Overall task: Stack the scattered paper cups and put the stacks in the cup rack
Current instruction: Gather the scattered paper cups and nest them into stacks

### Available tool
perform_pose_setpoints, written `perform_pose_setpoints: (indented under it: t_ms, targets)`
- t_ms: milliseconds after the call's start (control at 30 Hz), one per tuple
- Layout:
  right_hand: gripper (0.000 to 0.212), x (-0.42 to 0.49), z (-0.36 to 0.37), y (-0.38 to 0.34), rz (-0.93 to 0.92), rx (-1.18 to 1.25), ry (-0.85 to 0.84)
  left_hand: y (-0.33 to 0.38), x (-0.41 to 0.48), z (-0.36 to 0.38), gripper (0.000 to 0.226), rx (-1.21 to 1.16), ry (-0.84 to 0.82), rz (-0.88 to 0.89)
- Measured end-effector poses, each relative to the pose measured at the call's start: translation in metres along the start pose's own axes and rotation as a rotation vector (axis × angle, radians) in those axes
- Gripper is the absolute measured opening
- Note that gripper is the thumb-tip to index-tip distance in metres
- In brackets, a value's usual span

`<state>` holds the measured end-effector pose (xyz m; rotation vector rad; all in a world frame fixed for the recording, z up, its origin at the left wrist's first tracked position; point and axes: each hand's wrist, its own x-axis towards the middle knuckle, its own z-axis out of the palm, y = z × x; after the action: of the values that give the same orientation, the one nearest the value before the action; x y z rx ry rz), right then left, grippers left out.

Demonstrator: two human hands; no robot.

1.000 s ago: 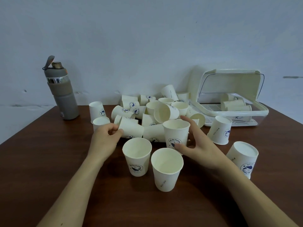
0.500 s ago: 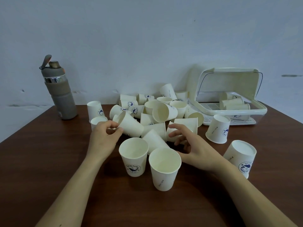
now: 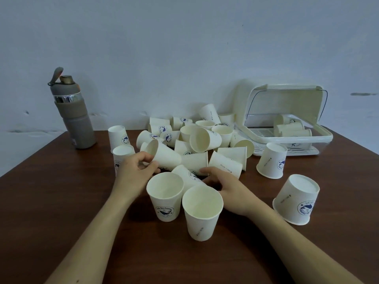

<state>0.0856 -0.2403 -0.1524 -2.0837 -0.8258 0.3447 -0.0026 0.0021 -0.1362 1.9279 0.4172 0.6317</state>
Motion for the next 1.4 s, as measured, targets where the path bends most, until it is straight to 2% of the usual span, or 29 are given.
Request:
perform_pose_setpoints:
  t_ms: [67,167,267,367,500,600,667,800,900,1000,1267,1400]
  targets:
    - [0.078,0.002,0.0,-0.001,0.017,-0.019,0.012,0.002,0.0,0.0,0.003,0.006,0.002,-0.01]
    - [0.057,0.001,-0.006,0.0,0.037,-0.015,0.02,0.004,-0.001,-0.001,0.004,-0.017,0.019,-0.035]
    - [0.067,-0.001,-0.011,0.0,0.048,-0.015,0.022,0.003,0.0,-0.001,0.004,-0.021,0.022,-0.051]
    - [0.056,-0.003,-0.005,-0.002,-0.002,-0.023,-0.003,0.001,0.0,0.001,0.003,-0.021,0.008,-0.047]
    - [0.055,-0.003,-0.004,-0.007,-0.037,-0.044,-0.006,0.0,0.001,0.001,0.004,-0.017,0.002,-0.049]
    - [0.048,-0.005,-0.014,-0.004,0.032,0.099,0.103,0.0,0.002,0.0,0.004,-0.044,0.02,-0.057]
    - [0.045,-0.007,-0.018,-0.003,0.075,0.304,0.159,0.0,0.001,0.001,0.004,-0.051,0.021,-0.054]
    - [0.033,-0.01,-0.023,-0.01,0.054,0.809,0.143,0.003,0.0,0.0,0.005,-0.053,0.024,-0.055]
    - [0.046,-0.012,-0.028,-0.015,-0.013,0.972,0.098,0.004,-0.001,0.0,0.006,-0.054,0.029,-0.054]
    - [0.052,-0.014,-0.028,-0.015,-0.014,0.985,0.049,0.004,-0.001,0.0,0.009,-0.05,0.025,-0.05]
    - [0.037,-0.012,-0.026,-0.02,0.133,0.926,0.147,0.004,-0.001,0.0,0.007,-0.015,0.025,-0.04]
    - [0.047,-0.012,-0.029,-0.02,0.189,0.975,0.133,0.003,0.0,0.0,0.006,-0.004,0.019,-0.043]
